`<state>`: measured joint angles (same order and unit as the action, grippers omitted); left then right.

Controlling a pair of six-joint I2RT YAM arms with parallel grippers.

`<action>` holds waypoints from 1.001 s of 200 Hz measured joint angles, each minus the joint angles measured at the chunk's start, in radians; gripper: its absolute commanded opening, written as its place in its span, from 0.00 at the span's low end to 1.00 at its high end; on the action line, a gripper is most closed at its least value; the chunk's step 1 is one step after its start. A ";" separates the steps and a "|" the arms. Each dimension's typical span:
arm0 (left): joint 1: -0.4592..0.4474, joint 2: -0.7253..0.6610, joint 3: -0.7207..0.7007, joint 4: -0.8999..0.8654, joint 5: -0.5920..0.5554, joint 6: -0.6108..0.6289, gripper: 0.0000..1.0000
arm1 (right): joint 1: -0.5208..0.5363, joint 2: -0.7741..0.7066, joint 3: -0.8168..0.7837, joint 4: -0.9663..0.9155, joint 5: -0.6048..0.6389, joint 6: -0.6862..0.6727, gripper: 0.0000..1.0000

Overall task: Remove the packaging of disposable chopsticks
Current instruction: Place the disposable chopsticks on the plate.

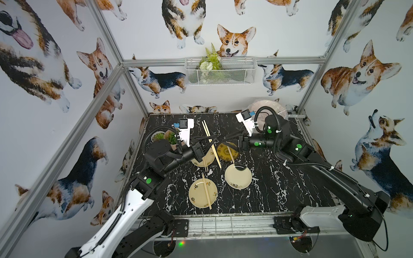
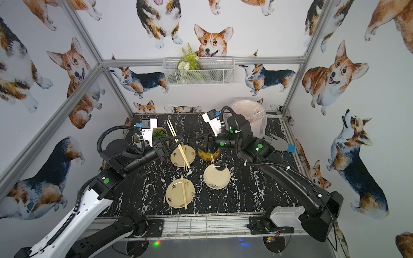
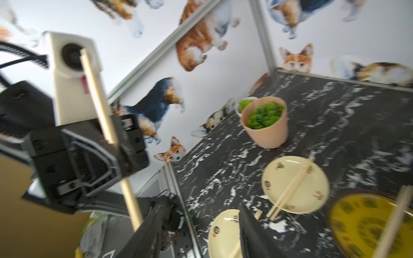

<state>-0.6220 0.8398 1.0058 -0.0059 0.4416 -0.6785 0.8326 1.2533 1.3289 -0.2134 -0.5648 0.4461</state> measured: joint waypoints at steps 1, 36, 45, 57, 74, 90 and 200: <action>0.000 0.000 0.000 0.002 0.003 -0.001 0.00 | 0.007 0.000 -0.002 0.007 -0.005 0.000 0.58; 0.000 0.003 -0.011 0.050 0.047 -0.024 0.00 | 0.090 0.007 -0.030 0.074 -0.062 0.005 0.43; 0.000 0.000 -0.016 0.059 0.053 -0.030 0.00 | 0.095 0.013 -0.035 0.095 -0.066 0.010 0.28; 0.000 -0.004 -0.019 0.061 0.056 -0.032 0.00 | 0.101 0.021 -0.036 0.110 -0.074 0.014 0.06; 0.000 -0.012 -0.023 0.061 0.062 -0.043 0.00 | 0.109 0.028 -0.036 0.122 -0.093 0.026 0.00; 0.000 -0.023 -0.023 0.060 0.061 -0.043 0.00 | 0.109 0.028 -0.035 0.129 -0.105 0.024 0.00; 0.000 -0.124 -0.018 -0.043 -0.131 0.009 0.56 | 0.109 -0.106 -0.203 0.104 -0.028 0.103 0.00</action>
<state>-0.6220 0.7155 0.9882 -0.0486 0.3107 -0.6697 0.9421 1.1469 1.1255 -0.1097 -0.5930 0.5488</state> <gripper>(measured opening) 0.562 0.072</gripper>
